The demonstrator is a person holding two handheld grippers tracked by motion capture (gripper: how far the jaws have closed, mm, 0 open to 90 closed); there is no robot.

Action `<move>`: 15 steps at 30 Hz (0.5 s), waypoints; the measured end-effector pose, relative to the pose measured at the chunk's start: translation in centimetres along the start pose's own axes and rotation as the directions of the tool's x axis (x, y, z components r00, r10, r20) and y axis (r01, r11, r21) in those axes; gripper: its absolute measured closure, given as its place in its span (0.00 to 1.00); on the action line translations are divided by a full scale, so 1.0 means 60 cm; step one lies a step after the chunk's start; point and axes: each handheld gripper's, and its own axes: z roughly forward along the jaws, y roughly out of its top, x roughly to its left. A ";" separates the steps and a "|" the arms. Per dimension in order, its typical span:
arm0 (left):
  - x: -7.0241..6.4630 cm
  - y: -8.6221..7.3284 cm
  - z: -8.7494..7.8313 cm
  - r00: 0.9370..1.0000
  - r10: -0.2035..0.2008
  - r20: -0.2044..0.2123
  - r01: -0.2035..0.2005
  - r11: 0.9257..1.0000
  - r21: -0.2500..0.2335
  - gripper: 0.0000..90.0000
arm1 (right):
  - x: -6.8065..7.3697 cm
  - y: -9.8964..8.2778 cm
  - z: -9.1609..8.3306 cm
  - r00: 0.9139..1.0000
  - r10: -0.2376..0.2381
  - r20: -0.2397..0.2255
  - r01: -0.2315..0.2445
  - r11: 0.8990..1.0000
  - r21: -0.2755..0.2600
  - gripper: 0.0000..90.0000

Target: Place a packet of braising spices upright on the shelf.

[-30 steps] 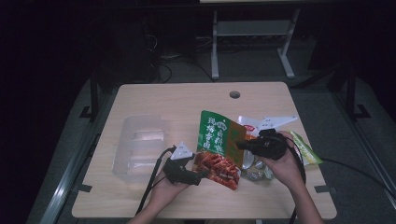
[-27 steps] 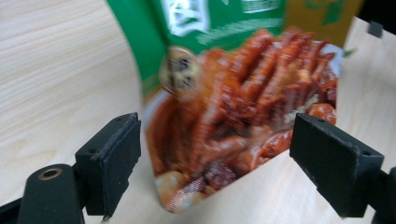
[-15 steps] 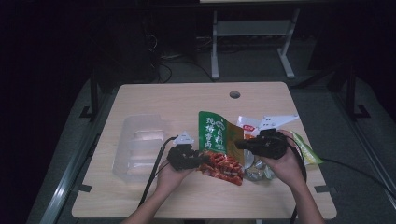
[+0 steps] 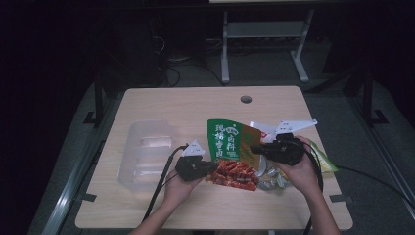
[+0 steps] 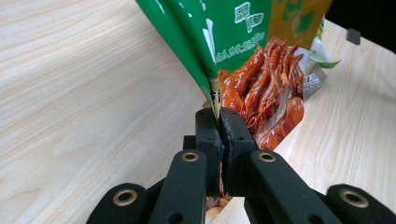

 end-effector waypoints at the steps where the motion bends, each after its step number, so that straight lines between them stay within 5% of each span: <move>1: 0.000 0.000 0.000 1.000 0.004 -0.002 -0.004 1.000 0.001 0.97 | -0.002 -0.002 0.004 1.000 0.003 0.010 -0.003 1.000 0.007 0.89; 7: -0.004 -0.004 -0.003 1.000 0.027 -0.009 -0.027 1.000 0.007 0.97 | -0.016 -0.020 0.035 0.998 0.062 -0.002 -0.062 0.997 0.055 0.82; 15: -0.003 -0.008 -0.008 0.999 0.034 -0.013 -0.033 0.999 0.018 0.97 | -0.006 -0.016 0.060 0.999 0.051 -0.010 -0.050 0.995 0.089 0.89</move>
